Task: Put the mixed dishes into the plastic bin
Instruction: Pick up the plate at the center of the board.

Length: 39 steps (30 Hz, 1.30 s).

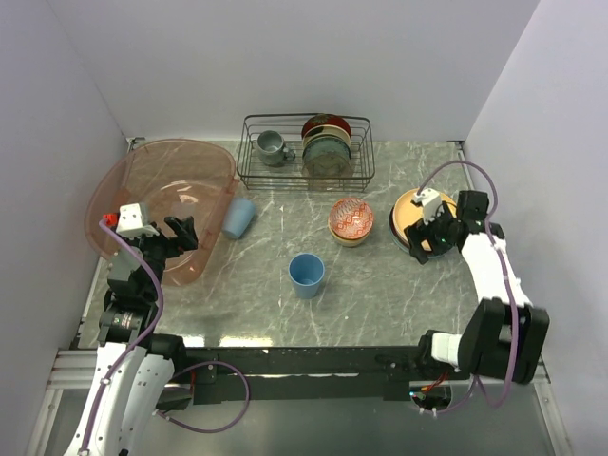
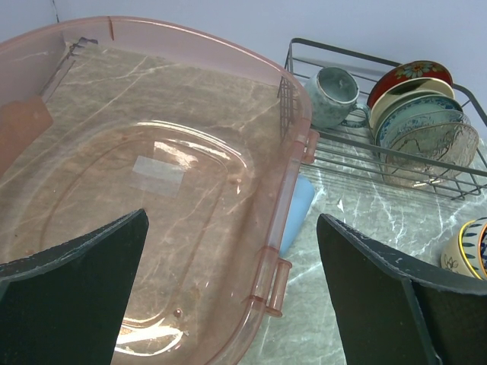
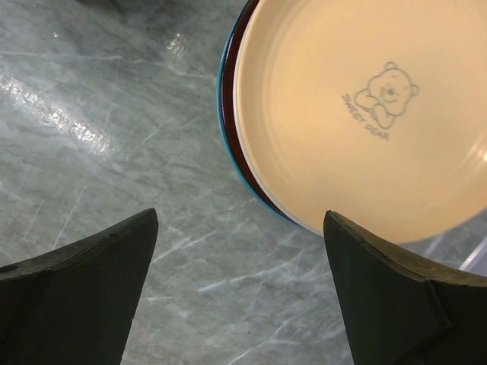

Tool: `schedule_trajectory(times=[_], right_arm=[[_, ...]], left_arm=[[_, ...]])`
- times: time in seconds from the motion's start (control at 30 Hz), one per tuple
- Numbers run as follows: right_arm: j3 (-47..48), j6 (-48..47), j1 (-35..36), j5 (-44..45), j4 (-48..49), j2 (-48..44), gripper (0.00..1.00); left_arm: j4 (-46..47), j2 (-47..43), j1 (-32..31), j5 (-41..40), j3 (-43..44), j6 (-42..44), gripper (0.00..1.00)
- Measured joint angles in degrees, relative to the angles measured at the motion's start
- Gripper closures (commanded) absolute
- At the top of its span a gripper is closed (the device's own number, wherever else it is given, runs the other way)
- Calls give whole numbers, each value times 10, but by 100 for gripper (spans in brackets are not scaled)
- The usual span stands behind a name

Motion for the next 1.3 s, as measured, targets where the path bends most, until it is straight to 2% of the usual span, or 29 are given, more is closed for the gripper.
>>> schedule_trajectory(times=[0.33,0.53,0.67,0.93,1.23,1.3], right_arm=[[69,38,45,19,41,159,20],[106,68,65,28,46,203,30],[134,92,76,32,48,232,41],[141,123,98,40,42,261,52],[141,139,104,38,36,261,77],[141,142,104,37,35,260,79]], left_arm=[[3,0,0,0,0,3,1],[4,0,0,0,0,4,1],[4,-1,0,0,0,4,1],[5,-3,0,0,0,4,1],[12,-8,0,0,0,4,1],[12,-8,0,0,0,4,1]])
